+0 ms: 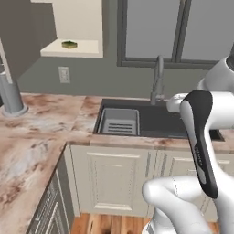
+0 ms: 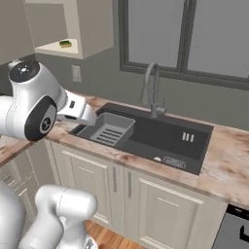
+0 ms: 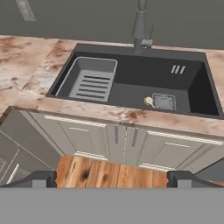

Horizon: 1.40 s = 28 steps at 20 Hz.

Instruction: Pick up the dish brush and sponge from the sink, and place them back in the cabinet, and close the cabinet door.

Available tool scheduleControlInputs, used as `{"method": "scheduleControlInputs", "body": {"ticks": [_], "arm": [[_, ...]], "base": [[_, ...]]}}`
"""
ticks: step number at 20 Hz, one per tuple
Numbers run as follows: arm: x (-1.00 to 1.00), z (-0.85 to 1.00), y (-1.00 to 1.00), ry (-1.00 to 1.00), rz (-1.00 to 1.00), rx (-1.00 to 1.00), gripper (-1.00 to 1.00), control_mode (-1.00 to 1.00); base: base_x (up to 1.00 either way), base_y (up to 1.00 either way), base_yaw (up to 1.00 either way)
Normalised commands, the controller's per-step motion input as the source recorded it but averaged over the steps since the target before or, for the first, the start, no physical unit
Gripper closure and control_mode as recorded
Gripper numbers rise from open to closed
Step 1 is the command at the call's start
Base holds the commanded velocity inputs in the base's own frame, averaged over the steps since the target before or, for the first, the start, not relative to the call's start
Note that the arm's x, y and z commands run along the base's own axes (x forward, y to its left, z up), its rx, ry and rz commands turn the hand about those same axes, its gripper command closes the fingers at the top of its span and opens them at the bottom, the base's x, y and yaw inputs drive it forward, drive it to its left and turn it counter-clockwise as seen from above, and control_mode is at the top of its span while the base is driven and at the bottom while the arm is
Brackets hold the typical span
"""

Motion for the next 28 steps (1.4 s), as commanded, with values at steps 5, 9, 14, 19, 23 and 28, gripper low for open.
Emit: {"method": "scheduleControlInputs", "body": {"ticks": [5, 9, 14, 19, 23, 28], "arm": [[0.00, 0.00, 0.00, 0.00, 0.00, 0.00, -1.00, 1.00], [0.00, 0.00, 0.00, 0.00, 0.00, 0.00, -1.00, 1.00], [0.00, 0.00, 0.00, 0.00, 0.00, 0.00, -1.00, 1.00], [0.00, 0.00, 0.00, 0.00, 0.00, 0.00, -1.00, 1.00], [0.00, 0.00, 0.00, 0.00, 0.00, 0.00, -1.00, 1.00], [0.00, 0.00, 0.00, 0.00, 0.00, 0.00, -1.00, 1.00]], "base": [[0.07, 0.00, -0.28], [0.13, 0.00, -0.31], [0.13, 0.00, -0.29], [0.30, 0.00, -0.22], [0.42, 0.02, -0.10], [0.46, 0.00, 0.00]]}}
